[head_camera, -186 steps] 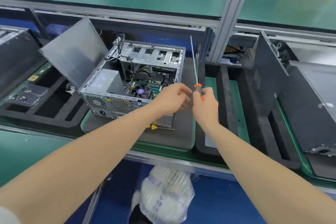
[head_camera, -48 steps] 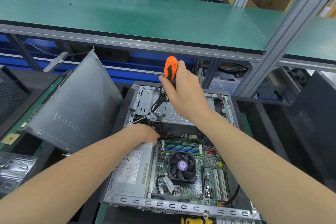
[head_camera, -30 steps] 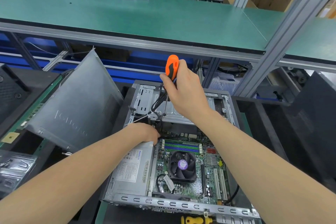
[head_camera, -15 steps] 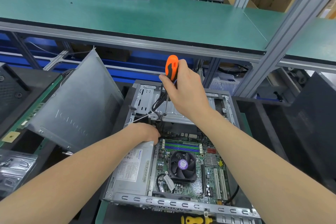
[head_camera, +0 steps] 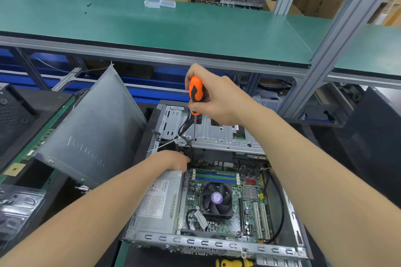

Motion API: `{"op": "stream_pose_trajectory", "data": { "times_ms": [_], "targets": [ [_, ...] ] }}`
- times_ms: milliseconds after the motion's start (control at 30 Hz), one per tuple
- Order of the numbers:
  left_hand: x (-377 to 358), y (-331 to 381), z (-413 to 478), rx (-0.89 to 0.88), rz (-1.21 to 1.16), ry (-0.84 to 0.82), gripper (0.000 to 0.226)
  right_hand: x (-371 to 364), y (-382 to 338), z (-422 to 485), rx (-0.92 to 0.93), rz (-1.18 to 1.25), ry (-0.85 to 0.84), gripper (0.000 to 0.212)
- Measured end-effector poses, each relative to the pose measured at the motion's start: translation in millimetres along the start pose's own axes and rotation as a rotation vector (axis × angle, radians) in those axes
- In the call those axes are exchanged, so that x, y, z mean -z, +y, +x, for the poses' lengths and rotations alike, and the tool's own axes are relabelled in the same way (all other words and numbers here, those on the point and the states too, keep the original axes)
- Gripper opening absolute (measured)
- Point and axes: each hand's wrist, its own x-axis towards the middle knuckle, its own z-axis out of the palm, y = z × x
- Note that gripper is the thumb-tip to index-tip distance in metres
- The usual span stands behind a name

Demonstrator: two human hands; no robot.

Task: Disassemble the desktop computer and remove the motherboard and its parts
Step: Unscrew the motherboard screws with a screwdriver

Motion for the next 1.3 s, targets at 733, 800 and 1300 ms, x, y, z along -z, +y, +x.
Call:
{"op": "stream_pose_trajectory", "data": {
  "times_ms": [733,800,1300],
  "targets": [
    [77.3,-23.6,-103.3,-0.662,-1.006,0.732,0.027,17.8,-36.2,56.9,-0.232,-0.466,-0.253,0.024],
    [74.7,-23.9,-93.0,-0.71,-1.023,0.765,0.023,25.3,-30.5,56.0,-0.19,-0.442,-0.323,0.021],
    [73.7,-15.8,-76.1,-0.857,-1.088,0.652,0.017,40.2,-44.4,53.2,-0.068,-0.534,-0.445,0.027]
  ]
}}
